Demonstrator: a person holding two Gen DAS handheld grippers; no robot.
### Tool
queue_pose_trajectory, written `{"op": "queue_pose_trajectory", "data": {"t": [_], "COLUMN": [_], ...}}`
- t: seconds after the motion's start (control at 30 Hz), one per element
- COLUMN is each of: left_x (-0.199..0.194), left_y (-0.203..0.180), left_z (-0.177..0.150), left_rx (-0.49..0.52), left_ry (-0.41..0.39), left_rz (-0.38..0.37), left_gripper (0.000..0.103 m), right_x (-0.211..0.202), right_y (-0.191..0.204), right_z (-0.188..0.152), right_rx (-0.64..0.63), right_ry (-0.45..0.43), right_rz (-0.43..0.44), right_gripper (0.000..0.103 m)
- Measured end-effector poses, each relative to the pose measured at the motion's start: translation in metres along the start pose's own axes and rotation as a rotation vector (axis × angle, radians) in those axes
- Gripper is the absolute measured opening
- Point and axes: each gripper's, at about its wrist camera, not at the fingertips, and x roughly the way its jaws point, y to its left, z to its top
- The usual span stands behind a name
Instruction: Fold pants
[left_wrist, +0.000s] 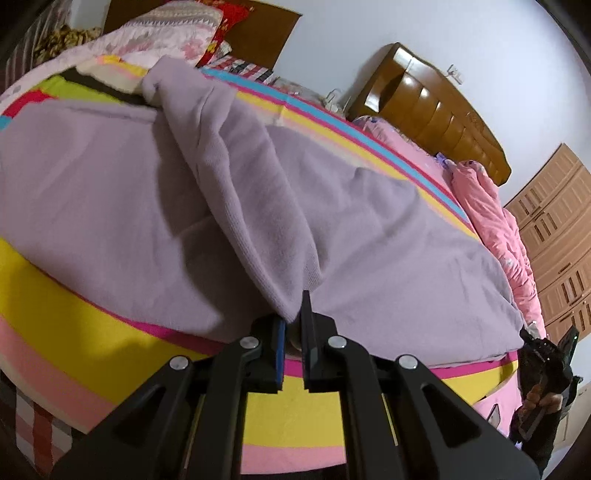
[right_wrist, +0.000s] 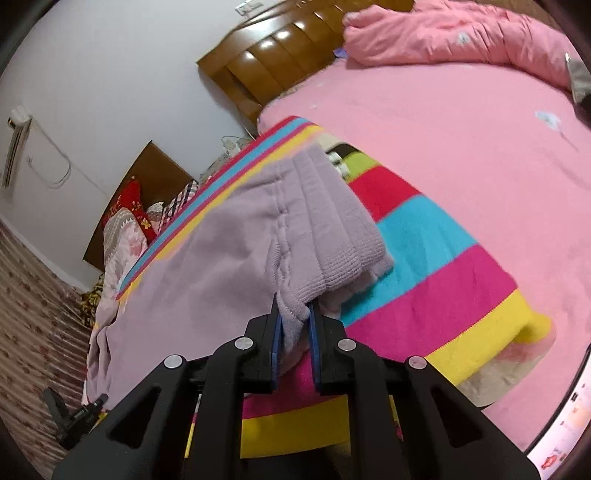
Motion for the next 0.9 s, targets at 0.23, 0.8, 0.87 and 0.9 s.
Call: {"op": "queue_pose_trajectory", "data": {"t": [0.23,0.8,0.87,0.9], "left_x": [0.006,-0.035,-0.044,-0.045], "left_y": [0.004,0.047,0.068,0.076], "left_z": [-0.008,-0.003,0.007,0.011], "left_rx": [-0.015,-0.091,-0.132,-0.150], "left_ry": [0.018,-0.143,-0.176,-0.184], "left_rz": [0.000,-0.008,0.003,0.004], "left_gripper": [0.007,0.086,0.087,0.087], "right_x": [0.012,-0.036,-0.041,-0.038], "right_y": [-0.011,-0.008,0.017,0.034], "right_z": [-0.003,-0.014,-0.010,-0.008], "right_rx": [0.010,0.068,0.015,-0.023], "right_ry": [0.016,-0.039,-0.071,-0.075], "right_rz": [-0.034,-0.174,-0.157,-0.136], "right_gripper": [0.012,0.064,0.064,0.064]}}
